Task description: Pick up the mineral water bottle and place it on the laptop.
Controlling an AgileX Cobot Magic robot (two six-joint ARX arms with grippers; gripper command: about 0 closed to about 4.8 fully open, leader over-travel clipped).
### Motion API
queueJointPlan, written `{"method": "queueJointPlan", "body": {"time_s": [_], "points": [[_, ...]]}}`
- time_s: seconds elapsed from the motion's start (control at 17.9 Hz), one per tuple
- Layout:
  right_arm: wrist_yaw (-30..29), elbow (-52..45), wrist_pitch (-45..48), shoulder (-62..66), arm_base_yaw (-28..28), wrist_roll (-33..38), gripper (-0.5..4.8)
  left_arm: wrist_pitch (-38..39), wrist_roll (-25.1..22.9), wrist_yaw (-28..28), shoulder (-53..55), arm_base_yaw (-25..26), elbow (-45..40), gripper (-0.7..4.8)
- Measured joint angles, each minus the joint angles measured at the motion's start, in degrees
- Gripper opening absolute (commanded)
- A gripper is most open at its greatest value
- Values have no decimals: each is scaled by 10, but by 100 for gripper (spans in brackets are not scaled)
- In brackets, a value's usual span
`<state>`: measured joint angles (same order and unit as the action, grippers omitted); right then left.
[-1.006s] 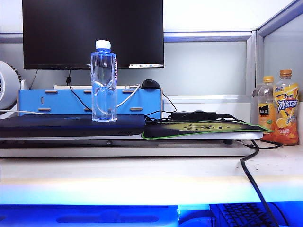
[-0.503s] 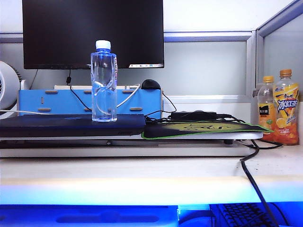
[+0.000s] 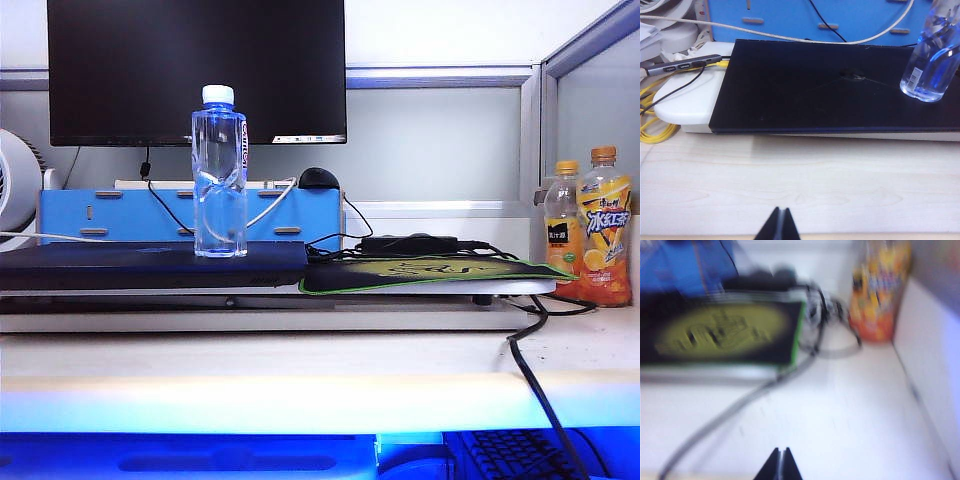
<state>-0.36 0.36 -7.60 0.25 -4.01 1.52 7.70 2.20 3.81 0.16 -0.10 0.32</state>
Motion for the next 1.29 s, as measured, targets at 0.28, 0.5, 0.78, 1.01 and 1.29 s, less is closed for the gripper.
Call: {"method": "queueJointPlan", "body": {"time_s": [0.28,0.5,0.78,1.01,1.29], "points": [[2,0,-24,1,0,0,22,0,0,0,0,0,0,-2],[-26,0,-23,1,-1,0,22,0,0,0,0,0,0,-2],[-27,0,-23,1,-2,0,22,0,0,0,0,0,0,-2],[-27,0,-23,1,-2,0,22,0,0,0,0,0,0,-2],[-27,0,-23,1,-2,0,22,0,0,0,0,0,0,-2]]}}
